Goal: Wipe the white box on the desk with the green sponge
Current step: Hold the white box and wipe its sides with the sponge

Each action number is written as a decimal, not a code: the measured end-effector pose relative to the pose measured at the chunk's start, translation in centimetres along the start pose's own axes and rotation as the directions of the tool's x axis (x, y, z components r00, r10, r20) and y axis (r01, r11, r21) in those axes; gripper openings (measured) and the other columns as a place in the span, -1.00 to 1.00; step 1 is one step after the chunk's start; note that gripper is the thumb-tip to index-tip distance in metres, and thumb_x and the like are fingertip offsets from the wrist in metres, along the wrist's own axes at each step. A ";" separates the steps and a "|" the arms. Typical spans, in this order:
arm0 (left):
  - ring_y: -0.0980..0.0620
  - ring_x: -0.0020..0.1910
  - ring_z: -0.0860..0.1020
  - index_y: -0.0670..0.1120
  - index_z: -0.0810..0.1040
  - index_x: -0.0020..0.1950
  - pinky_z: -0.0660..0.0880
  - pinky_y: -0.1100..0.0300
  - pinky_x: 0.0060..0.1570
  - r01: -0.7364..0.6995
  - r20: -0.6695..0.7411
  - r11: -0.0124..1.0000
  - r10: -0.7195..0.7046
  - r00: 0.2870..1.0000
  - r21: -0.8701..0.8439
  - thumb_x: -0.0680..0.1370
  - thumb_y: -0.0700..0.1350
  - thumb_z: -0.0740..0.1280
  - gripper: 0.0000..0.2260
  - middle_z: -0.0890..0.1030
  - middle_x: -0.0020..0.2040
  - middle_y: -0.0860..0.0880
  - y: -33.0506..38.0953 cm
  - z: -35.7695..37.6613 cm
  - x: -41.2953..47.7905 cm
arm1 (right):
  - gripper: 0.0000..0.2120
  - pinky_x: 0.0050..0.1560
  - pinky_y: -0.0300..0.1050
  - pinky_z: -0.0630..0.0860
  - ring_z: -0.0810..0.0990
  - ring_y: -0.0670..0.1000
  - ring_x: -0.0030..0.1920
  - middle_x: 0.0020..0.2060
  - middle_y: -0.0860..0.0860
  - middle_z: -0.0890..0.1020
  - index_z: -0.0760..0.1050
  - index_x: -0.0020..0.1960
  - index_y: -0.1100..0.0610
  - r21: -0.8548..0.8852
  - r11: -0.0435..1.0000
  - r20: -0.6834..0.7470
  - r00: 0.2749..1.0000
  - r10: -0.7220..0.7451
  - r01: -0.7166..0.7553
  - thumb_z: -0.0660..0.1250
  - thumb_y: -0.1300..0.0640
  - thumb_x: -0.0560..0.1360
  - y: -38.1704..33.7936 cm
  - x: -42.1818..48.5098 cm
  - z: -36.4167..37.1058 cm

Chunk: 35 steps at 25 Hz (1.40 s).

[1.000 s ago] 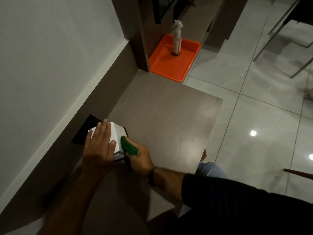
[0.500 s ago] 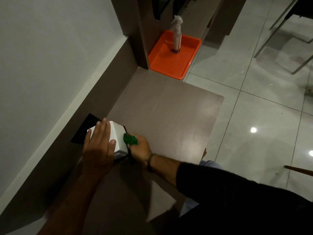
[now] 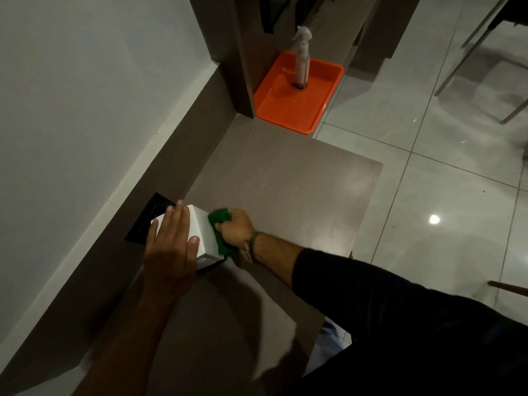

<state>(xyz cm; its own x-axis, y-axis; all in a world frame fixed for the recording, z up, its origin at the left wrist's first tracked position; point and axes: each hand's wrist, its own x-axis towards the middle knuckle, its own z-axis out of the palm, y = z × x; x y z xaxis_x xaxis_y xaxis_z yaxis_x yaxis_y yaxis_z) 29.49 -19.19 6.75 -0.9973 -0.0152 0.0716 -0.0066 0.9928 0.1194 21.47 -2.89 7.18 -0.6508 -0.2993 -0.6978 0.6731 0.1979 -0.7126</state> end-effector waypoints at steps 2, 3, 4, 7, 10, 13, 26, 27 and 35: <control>-0.25 0.61 0.35 -0.21 0.28 0.64 0.31 -0.24 0.53 -0.001 0.006 1.000 0.001 1.000 0.003 0.69 0.06 -0.05 -0.42 0.33 0.64 -0.23 0.0 -0.1 0.1 | -0.80 0.16 0.17 0.62 0.65 0.18 0.07 0.08 0.16 0.68 0.61 0.14 0.17 -0.054 0.995 0.012 0.997 -0.080 0.080 0.30 0.23 0.56 -3.4 1.3 1.2; -0.25 0.61 0.34 -0.20 0.28 0.64 0.30 -0.24 0.54 -0.006 0.013 1.000 0.006 1.000 -0.002 0.69 0.07 -0.06 -0.41 0.32 0.65 -0.23 -0.1 -0.2 0.2 | -0.81 0.16 0.16 0.61 0.64 0.16 0.07 0.07 0.15 0.68 0.61 0.14 0.16 -0.063 0.989 0.021 0.991 -0.131 0.132 0.30 0.21 0.56 -3.6 1.2 1.7; -0.24 0.62 0.33 -0.20 0.27 0.64 0.30 -0.25 0.54 -0.013 0.021 1.000 0.013 1.000 -0.012 0.69 0.07 -0.06 -0.41 0.31 0.65 -0.24 -0.2 -0.2 0.2 | -0.81 0.18 0.14 0.60 0.64 0.15 0.08 0.08 0.13 0.68 0.60 0.15 0.14 -0.048 0.980 0.034 0.981 -0.193 0.195 0.30 0.19 0.57 -2.5 0.5 1.9; -0.24 0.63 0.30 -0.20 0.25 0.65 0.30 -0.26 0.55 -0.022 0.023 1.000 0.022 0.999 -0.014 0.68 0.05 -0.04 -0.42 0.29 0.66 -0.24 -0.3 -0.3 0.2 | -0.71 0.28 0.02 0.53 0.60 0.09 0.22 0.22 0.08 0.63 0.54 0.30 0.11 -0.054 0.955 0.048 0.956 -0.290 0.293 0.26 0.26 0.60 4.4 -4.7 1.5; -0.24 0.63 0.30 -0.20 0.24 0.65 0.30 -0.27 0.56 -0.011 0.029 1.000 0.012 1.000 -0.019 0.69 0.04 -0.03 -0.42 0.29 0.66 -0.23 -0.1 -0.3 0.0 | -0.67 0.21 -0.03 0.54 0.57 0.06 0.19 0.23 0.05 0.60 0.53 0.34 0.08 -0.011 0.983 0.039 0.982 -0.183 0.184 0.23 0.28 0.62 5.9 -4.3 0.7; -0.25 0.62 0.31 -0.21 0.24 0.65 0.29 -0.26 0.56 -0.019 0.017 1.000 0.019 1.000 -0.006 0.69 0.04 -0.02 -0.43 0.30 0.66 -0.24 -0.1 -0.3 -0.1 | -0.68 0.28 0.06 0.53 0.57 0.10 0.18 0.21 0.10 0.62 0.55 0.33 0.13 0.072 0.987 0.006 0.989 -0.146 0.145 0.29 0.24 0.59 2.1 -0.3 1.2; -0.21 0.64 0.30 -0.20 0.26 0.65 0.27 -0.24 0.58 -0.020 -0.037 1.000 0.021 0.999 0.002 0.71 0.02 -0.02 -0.45 0.31 0.66 -0.21 -0.3 0.2 -0.1 | -0.47 0.47 0.08 0.40 0.48 0.08 0.42 0.45 0.09 0.49 0.39 0.50 0.11 0.023 0.902 0.033 0.901 -0.432 0.431 0.30 0.35 0.55 0.6 0.4 1.9; -0.21 0.64 0.30 -0.20 0.27 0.64 0.27 -0.24 0.58 -0.020 -0.034 1.000 0.020 0.999 -0.008 0.70 0.02 -0.01 -0.45 0.32 0.66 -0.21 -0.3 0.2 -0.2 | -0.45 0.50 0.03 0.36 0.44 0.06 0.46 0.47 0.09 0.46 0.36 0.51 0.13 0.026 0.875 0.056 0.874 -0.484 0.483 0.31 0.36 0.55 1.6 -0.7 1.8; -0.20 0.64 0.29 -0.18 0.24 0.66 0.27 -0.24 0.58 -0.046 -0.065 0.999 0.044 0.997 -0.016 0.70 0.02 0.00 -0.45 0.30 0.66 -0.20 -0.5 0.5 -0.1 | -0.64 0.36 0.07 0.50 0.56 0.04 0.24 0.33 0.10 0.58 0.48 0.41 0.11 0.073 0.961 -0.027 0.964 -0.266 0.267 0.24 0.26 0.62 4.5 -1.1 1.2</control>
<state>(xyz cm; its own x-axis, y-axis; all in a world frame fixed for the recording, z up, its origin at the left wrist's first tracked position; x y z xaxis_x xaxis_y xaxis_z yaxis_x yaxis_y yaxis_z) 29.59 -19.64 6.20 -0.9898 0.0213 0.1407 0.0400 0.9905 0.1314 25.62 -2.78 4.83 -0.8157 -0.3154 -0.4850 0.4987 0.0417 -0.8658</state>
